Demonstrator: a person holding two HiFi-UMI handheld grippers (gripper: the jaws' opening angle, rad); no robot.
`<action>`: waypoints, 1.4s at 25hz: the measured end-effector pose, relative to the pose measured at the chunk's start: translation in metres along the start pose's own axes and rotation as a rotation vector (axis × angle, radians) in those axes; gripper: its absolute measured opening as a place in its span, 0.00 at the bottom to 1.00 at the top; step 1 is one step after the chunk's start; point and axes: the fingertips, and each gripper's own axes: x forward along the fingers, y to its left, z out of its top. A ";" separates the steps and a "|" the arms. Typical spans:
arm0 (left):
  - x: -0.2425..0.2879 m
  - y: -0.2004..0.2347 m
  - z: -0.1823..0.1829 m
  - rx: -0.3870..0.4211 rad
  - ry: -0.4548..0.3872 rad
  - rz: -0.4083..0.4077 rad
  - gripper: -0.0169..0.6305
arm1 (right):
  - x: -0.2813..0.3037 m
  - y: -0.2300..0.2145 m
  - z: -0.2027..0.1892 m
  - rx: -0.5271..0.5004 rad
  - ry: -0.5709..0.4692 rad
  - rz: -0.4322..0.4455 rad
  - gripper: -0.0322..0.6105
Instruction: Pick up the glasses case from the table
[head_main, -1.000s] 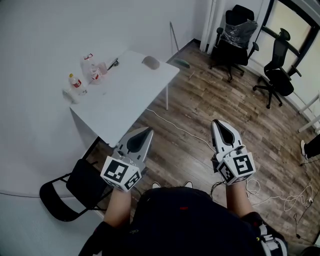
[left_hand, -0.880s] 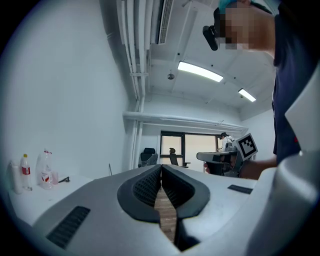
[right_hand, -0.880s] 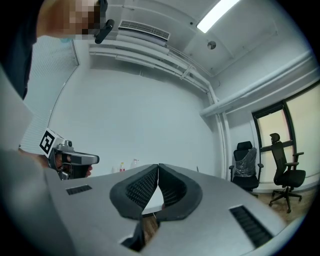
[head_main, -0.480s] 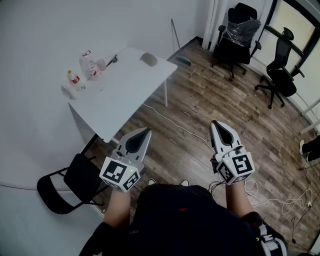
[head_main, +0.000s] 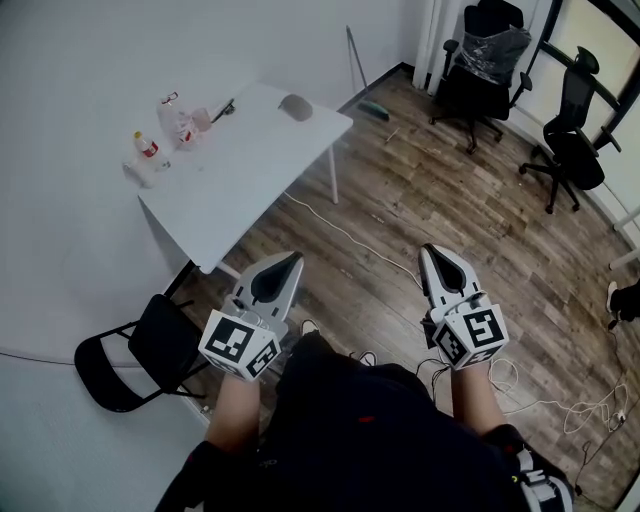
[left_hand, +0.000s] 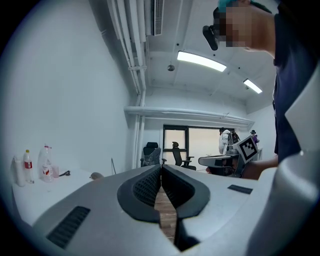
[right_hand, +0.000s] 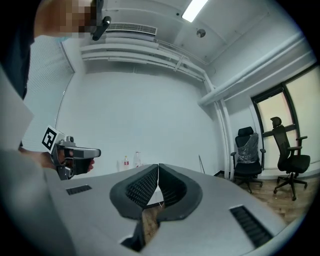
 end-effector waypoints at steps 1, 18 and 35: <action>0.003 0.001 0.000 0.000 -0.003 0.006 0.06 | 0.001 -0.002 -0.001 -0.003 0.002 0.003 0.08; 0.112 0.083 -0.007 0.019 0.017 -0.002 0.06 | 0.093 -0.074 -0.014 -0.013 0.037 -0.030 0.09; 0.172 0.324 -0.011 -0.004 0.044 0.066 0.06 | 0.367 -0.052 -0.009 -0.056 0.091 0.068 0.09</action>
